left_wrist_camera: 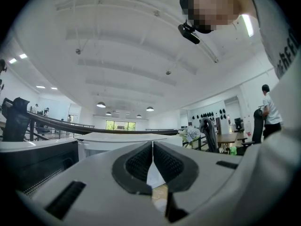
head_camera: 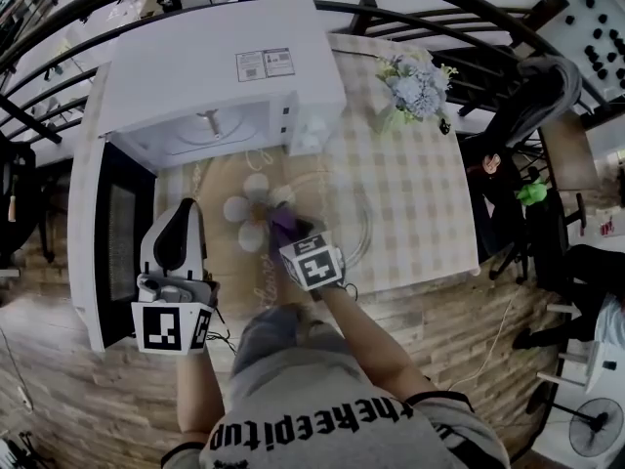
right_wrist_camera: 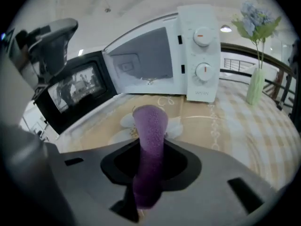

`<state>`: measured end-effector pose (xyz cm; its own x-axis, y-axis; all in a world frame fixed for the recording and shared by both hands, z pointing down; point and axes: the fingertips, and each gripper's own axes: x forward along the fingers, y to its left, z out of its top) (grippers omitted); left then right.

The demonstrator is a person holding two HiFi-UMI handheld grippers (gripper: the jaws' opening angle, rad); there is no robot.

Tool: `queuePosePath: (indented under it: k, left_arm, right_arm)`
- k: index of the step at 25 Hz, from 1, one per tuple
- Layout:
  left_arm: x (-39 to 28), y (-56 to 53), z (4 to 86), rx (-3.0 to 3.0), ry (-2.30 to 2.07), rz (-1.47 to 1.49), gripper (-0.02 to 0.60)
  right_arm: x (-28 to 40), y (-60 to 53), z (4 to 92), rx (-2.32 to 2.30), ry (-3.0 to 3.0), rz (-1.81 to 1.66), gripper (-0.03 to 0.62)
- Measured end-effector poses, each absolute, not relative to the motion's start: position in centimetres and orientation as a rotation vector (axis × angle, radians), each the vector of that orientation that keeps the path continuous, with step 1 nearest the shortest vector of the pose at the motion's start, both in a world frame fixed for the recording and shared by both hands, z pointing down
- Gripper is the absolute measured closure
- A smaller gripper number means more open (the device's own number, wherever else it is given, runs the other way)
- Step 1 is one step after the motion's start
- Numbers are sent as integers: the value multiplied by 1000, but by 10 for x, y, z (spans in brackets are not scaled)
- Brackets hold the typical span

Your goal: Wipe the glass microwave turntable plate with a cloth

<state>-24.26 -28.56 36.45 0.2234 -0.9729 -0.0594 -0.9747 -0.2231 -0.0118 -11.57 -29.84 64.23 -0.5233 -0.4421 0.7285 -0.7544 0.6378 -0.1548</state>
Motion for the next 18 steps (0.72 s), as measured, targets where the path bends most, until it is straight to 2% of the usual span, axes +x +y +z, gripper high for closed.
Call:
queuePosePath:
  k: [5,18]
  left_arm:
    - [-237,-287,363,-2430,1916,59,571]
    - [-222,-288,362,-2460,1877,61,571]
  right_arm:
    - [-108,-301,645,924,-2200,572,485]
    - [-9,-324,645,1151,-2084,634,485]
